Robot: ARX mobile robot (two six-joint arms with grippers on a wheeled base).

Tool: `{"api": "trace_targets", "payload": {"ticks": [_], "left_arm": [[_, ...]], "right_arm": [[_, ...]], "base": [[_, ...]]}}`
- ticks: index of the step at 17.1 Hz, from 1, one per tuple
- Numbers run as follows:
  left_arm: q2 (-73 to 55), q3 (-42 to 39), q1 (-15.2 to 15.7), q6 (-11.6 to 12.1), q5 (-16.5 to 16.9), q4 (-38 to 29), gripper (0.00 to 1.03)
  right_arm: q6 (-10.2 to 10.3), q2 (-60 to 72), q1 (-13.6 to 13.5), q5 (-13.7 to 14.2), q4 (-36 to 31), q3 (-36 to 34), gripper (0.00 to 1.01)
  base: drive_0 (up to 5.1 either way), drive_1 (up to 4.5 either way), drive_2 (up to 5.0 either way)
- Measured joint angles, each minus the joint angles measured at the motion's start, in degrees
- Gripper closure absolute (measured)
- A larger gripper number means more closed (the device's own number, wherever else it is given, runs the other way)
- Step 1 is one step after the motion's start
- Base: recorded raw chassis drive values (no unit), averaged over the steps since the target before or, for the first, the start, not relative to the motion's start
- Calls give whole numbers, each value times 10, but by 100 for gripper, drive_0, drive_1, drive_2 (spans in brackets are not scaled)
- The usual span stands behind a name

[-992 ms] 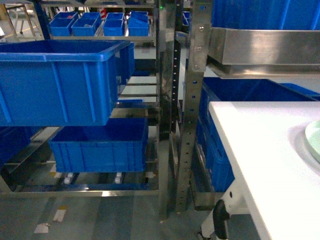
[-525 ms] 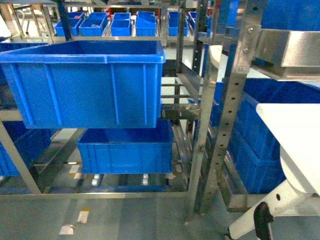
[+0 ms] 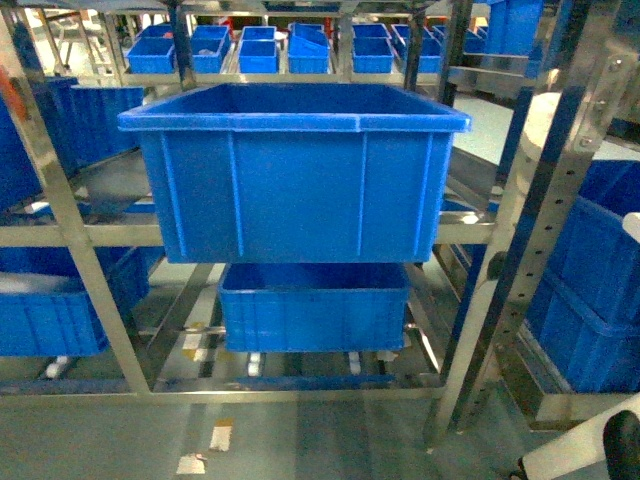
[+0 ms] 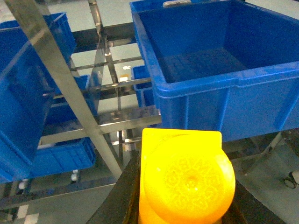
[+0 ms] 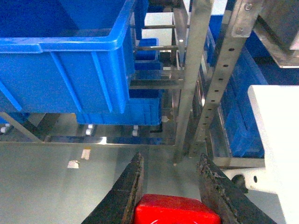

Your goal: Sort and place red and yellow blocks in left bins

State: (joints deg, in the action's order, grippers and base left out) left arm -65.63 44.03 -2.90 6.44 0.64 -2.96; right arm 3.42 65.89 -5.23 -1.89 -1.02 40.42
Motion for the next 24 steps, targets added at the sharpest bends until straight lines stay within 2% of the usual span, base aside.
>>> {"api": "trace_targets", "payload": {"ticks": [21,24], "left_arm": [[0,0,0,0,0,0,76],[0,0,2,0,-2,-1,76]], "right_arm": [[0,-1,0,0,-1,0,73],[0,0,-3,-2,-1,0,73]], "base": [[-499,242,242],[0,0,0]]}}
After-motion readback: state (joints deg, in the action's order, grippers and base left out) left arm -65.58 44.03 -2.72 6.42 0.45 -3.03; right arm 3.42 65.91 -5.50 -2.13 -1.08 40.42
